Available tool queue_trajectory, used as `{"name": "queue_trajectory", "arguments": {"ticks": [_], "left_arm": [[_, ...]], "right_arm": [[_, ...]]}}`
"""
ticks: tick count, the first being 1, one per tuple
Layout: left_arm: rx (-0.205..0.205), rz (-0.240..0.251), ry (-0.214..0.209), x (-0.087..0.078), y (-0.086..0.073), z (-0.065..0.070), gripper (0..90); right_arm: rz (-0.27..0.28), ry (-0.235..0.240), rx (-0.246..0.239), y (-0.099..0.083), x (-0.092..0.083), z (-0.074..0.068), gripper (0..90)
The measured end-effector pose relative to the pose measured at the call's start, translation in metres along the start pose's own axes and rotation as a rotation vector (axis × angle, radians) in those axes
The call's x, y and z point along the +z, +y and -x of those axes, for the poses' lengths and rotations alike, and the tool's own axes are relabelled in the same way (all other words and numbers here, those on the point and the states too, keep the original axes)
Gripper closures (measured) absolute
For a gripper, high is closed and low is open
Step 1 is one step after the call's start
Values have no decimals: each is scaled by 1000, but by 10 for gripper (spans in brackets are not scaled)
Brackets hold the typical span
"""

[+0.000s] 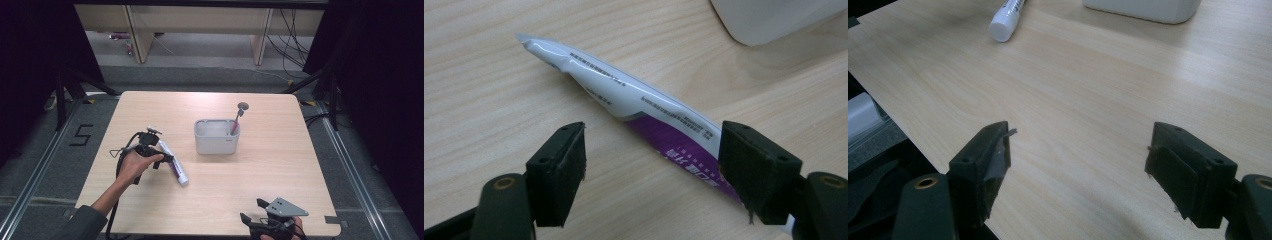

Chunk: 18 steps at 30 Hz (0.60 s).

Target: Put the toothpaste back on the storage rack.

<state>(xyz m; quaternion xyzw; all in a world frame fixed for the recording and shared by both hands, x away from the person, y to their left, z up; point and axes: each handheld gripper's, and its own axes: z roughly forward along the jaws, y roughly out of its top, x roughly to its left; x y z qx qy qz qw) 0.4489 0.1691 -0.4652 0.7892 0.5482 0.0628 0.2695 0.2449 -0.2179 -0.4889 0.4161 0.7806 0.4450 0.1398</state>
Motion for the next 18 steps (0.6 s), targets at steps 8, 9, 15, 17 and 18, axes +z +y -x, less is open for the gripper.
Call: {"name": "queue_trajectory", "arguments": {"ticks": [8,9,15,17,18], "left_arm": [[-21,-29,3,8,4,11,224],[-21,-32,6,10,5,12,218],[-31,-67,23,16,9,17,202],[-28,-74,30,18,10,18,192],[-25,-69,34,19,11,19,189]], "right_arm": [[10,10,-30,1,1,1,255],[3,11,-27,1,1,1,256],[3,7,-38,0,3,0,255],[1,15,-43,0,3,0,256],[4,12,-46,0,3,0,255]]}}
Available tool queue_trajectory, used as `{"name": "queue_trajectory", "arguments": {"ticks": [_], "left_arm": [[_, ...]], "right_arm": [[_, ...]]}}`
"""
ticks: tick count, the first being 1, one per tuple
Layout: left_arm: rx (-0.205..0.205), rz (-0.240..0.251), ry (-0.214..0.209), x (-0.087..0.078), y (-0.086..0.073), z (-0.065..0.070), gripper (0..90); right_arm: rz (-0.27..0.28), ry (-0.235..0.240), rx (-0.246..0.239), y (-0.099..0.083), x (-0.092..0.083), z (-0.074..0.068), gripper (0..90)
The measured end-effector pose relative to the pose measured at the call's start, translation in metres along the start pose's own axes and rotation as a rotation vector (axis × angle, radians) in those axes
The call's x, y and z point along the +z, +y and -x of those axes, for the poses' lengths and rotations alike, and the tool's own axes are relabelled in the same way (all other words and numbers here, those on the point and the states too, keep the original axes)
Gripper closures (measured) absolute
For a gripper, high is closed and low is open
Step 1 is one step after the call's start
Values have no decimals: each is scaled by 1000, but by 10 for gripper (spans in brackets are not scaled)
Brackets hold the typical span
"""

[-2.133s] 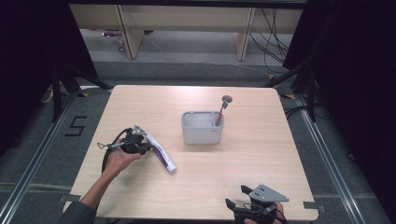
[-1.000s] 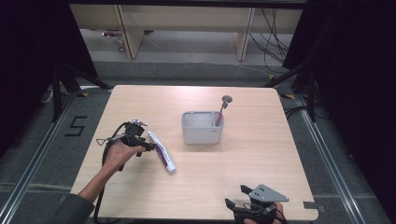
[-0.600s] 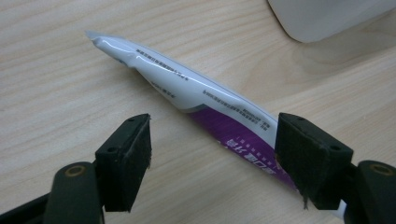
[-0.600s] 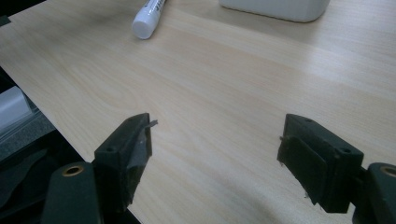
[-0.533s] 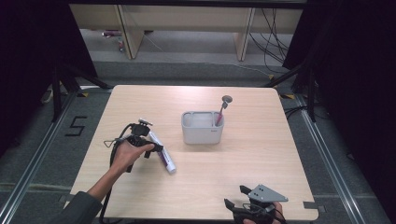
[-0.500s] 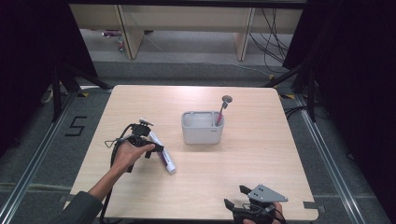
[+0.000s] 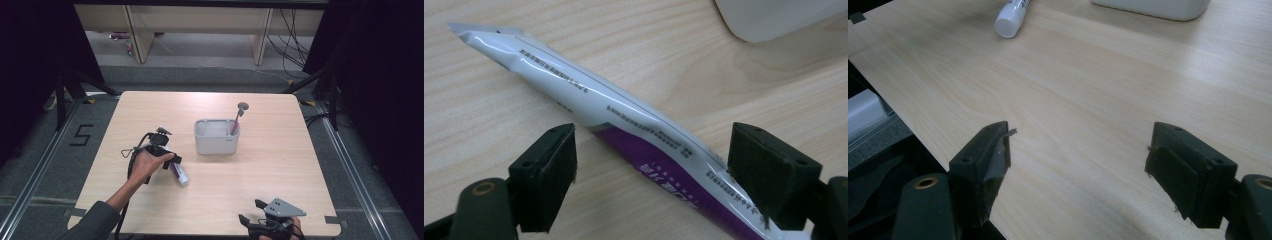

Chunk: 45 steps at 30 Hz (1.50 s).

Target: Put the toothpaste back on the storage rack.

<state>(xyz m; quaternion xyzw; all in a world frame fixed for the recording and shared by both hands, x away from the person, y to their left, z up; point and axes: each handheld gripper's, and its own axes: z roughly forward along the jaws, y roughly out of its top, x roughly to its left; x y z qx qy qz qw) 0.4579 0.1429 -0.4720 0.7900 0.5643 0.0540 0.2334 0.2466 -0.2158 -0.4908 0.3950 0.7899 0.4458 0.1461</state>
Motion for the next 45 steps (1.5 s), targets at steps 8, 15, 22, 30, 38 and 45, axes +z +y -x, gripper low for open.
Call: {"name": "queue_trajectory", "arguments": {"ticks": [8,15,22,30,38,45], "left_arm": [[8,-39,25,10,4,0,163],[36,-50,24,7,3,-4,261],[89,-58,29,1,-3,-10,390],[94,-79,36,-3,-7,-21,468],[139,-103,60,-4,-6,-29,560],[176,-130,79,-3,-1,-29,574]], "right_arm": [[-7,9,4,0,-1,-1,255],[6,14,10,0,0,0,255],[17,47,37,0,-1,0,252],[37,59,36,1,0,-1,251],[17,65,66,1,-2,-3,251],[19,68,50,1,-1,-2,250]]}}
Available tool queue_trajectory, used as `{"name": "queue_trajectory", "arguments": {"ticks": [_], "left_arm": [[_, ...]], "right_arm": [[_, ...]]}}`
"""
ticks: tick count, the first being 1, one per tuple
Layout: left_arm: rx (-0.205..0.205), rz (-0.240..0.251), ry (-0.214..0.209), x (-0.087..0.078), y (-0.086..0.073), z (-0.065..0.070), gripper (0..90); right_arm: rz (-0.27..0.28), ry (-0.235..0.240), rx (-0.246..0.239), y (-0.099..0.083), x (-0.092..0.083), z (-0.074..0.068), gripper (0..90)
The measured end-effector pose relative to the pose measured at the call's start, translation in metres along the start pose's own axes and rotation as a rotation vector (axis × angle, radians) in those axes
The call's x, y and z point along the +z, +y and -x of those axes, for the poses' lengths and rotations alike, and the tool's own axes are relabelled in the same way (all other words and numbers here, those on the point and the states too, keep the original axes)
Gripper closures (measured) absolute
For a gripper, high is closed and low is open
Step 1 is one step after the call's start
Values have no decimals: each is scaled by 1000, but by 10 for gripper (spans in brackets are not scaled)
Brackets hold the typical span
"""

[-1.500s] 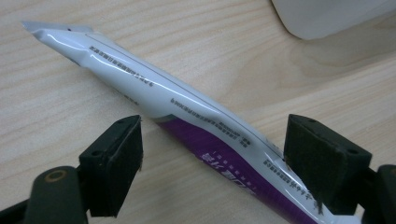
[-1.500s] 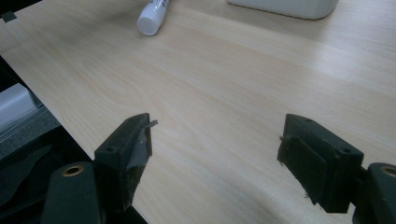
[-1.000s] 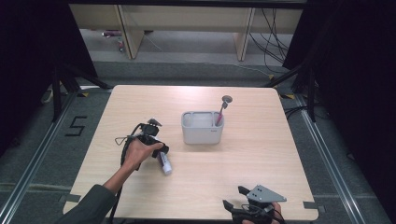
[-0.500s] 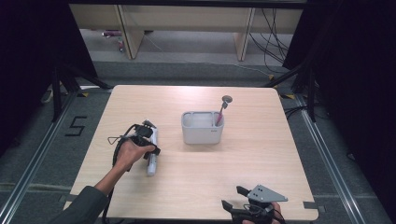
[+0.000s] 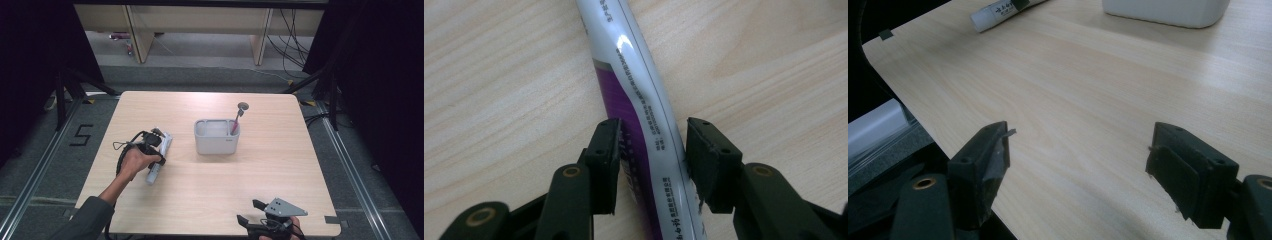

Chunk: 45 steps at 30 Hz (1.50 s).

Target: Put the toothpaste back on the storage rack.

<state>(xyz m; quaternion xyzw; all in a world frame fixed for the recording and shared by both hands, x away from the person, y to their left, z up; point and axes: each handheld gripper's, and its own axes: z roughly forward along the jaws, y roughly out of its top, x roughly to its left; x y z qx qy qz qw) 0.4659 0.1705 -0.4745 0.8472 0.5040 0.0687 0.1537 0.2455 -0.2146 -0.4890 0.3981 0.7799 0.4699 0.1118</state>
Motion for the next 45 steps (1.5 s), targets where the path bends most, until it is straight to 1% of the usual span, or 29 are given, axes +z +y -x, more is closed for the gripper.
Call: {"name": "queue_trajectory", "arguments": {"ticks": [1,2,4,7,9,10,11,13,15,17,18,19,20,21,22,24,26,27,30,31,34,37,38,39,40,42,43,44,45], "left_arm": [[-1,-7,0,0,1,1,574],[6,-6,2,0,2,1,572],[-2,-16,1,0,4,1,572],[11,-22,4,2,5,0,566],[13,-24,4,2,7,-1,570],[-3,-29,0,2,7,0,578],[23,-33,6,2,9,-2,592],[21,-44,16,3,10,-2,608],[51,-53,34,3,11,-3,624],[47,-57,52,5,11,-3,648],[56,-53,51,5,11,-5,659],[54,-52,55,5,12,-6,675],[59,-52,64,5,12,-7,705],[39,-49,68,6,11,-7,735],[52,-48,68,6,11,-9,739],[65,-52,61,7,11,-11,739],[82,-55,66,7,12,-11,740],[53,-63,60,7,12,-9,740],[60,-79,66,9,14,-9,740],[65,-82,66,10,15,-9,739],[79,-99,70,11,17,-8,739],[90,-125,67,12,20,-9,739],[94,-127,65,13,20,-9,740],[106,-131,68,13,20,-10,740],[108,-131,66,13,21,-10,741],[110,-129,65,13,20,-10,743],[105,-130,60,13,20,-9,745],[107,-130,62,13,20,-9,747],[109,-128,64,13,19,-9,748]], "right_arm": [[-11,4,40,0,-1,-4,250],[3,-2,-8,1,0,0,250],[-15,0,38,0,-1,-3,249],[-1,-2,-2,0,1,0,250],[-3,0,-1,0,0,0,250],[-2,-3,-1,0,1,0,250],[-4,-2,2,0,0,-1,250],[-5,1,-12,0,1,0,250],[-4,-1,-15,0,1,1,250],[7,-4,-22,0,0,0,250],[-3,-2,4,0,0,-1,250],[2,2,-16,0,1,1,250],[1,2,-12,0,1,1,250],[0,6,-5,0,1,0,250],[7,-2,-27,0,1,1,250],[-4,-4,-1,0,0,-1,250],[-5,2,-9,0,1,1,250],[-5,1,-11,0,1,0,250],[3,-13,-30,0,1,1,250],[-10,-7,2,0,0,-1,250],[2,-9,-30,0,0,1,250],[-9,-9,-4,0,0,-1,250],[2,-8,-29,1,0,0,250],[6,-5,-27,0,0,1,250],[-6,-2,1,0,0,-1,249],[18,17,-14,0,2,1,250],[16,12,-1,0,1,0,250],[7,9,37,-1,0,-3,250],[14,11,11,-1,1,0,250]]}}
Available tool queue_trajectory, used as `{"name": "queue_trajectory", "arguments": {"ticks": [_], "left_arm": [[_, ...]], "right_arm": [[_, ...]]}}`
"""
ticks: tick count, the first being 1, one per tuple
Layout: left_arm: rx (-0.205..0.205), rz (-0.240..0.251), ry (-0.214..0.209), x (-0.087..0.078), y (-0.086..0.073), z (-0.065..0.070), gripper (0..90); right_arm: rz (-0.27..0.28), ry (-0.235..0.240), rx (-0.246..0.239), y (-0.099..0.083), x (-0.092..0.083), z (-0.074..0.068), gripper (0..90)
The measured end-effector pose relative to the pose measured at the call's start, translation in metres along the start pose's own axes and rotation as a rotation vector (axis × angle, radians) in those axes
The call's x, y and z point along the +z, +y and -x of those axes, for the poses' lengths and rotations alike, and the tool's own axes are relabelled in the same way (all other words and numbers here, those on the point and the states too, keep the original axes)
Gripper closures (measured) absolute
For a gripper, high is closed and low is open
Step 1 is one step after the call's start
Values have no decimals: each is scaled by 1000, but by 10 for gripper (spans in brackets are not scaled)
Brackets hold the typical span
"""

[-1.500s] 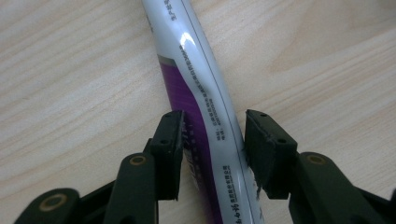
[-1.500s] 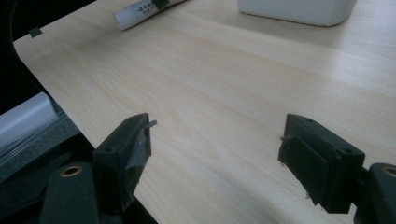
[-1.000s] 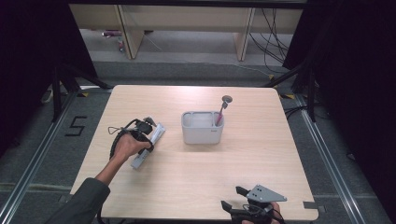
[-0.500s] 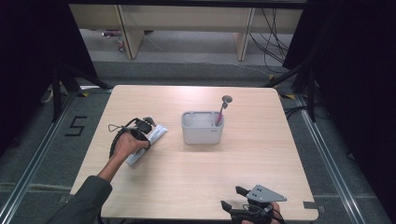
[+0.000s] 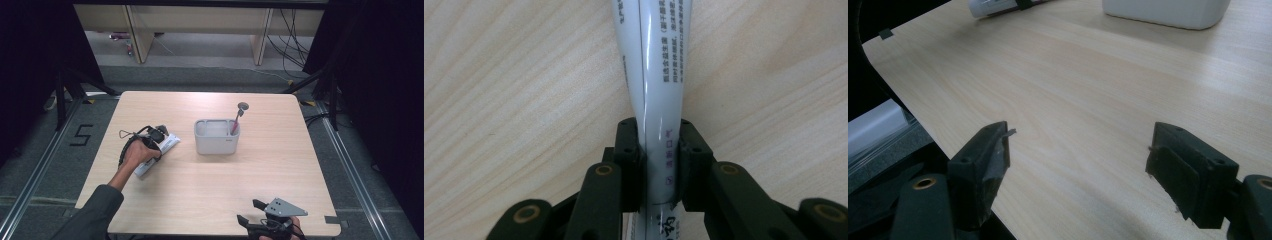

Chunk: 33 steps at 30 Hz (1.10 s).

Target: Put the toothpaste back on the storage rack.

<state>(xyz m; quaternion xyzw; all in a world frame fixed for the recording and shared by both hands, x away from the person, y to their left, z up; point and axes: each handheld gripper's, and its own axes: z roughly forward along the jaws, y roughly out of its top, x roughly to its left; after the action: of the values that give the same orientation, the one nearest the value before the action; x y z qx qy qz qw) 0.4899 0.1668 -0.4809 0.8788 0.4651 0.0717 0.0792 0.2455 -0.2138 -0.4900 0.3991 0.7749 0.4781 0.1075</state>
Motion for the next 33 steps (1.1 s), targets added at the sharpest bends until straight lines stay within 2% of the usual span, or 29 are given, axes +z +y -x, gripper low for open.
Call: {"name": "queue_trajectory", "arguments": {"ticks": [1,3,4,5,7,8,9,10,11,12,13,15,18,19,22,23,26,27,28,29,30,31,33], "left_arm": [[8,3,4,0,-1,0,750],[17,3,-1,-1,-2,0,751],[28,9,-4,-1,-2,-2,752],[24,18,-12,-1,-3,-3,753],[14,34,-15,-2,-5,-4,754],[11,37,-24,-3,-6,-6,754],[7,42,-29,-5,-7,-7,754],[-1,62,-31,-6,-8,-9,755],[13,74,-32,-8,-9,-12,755],[-5,86,-36,-11,-10,-12,755],[16,102,-36,-14,-11,-15,755],[-21,144,-57,-19,-13,-16,755],[-12,186,-80,-28,-15,-23,755],[-21,209,-82,-31,-16,-23,755],[-32,260,-100,-39,-18,-24,755],[-29,268,-111,-41,-18,-25,755],[-54,327,-133,-48,-19,-26,755],[-54,341,-141,-51,-19,-26,755],[-61,359,-145,-53,-19,-26,755],[-61,376,-153,-56,-19,-26,755],[-64,398,-156,-58,-19,-26,755],[-63,406,-161,-61,-18,-26,755],[-64,461,-146,-66,-19,-24,755]], "right_arm": [[-17,-13,-15,0,-1,1,250],[-5,-2,27,0,-1,-3,250],[2,2,-11,0,0,1,250],[7,-8,-26,0,0,2,250],[-2,0,1,0,0,2,250],[5,-13,-32,0,1,3,250],[-5,-10,25,0,0,-1,250],[-3,-8,16,0,0,0,250],[0,-9,-7,0,0,2,250],[1,-15,-18,0,0,2,250],[0,-2,-3,0,1,2,250],[-1,-3,-1,0,0,2,250],[-5,-5,22,0,0,0,250],[1,-15,-28,1,0,3,250],[-6,-28,-24,1,-1,3,250],[0,-18,-23,0,0,3,250],[-3,-18,-32,0,1,4,250],[-5,-5,6,0,1,3,250],[-6,-8,1,0,0,3,250],[-9,-29,-29,1,-1,4,250],[-16,-18,3,0,-1,2,250],[-15,-19,-4,0,0,3,250],[-10,-25,-20,0,0,4,250]]}}
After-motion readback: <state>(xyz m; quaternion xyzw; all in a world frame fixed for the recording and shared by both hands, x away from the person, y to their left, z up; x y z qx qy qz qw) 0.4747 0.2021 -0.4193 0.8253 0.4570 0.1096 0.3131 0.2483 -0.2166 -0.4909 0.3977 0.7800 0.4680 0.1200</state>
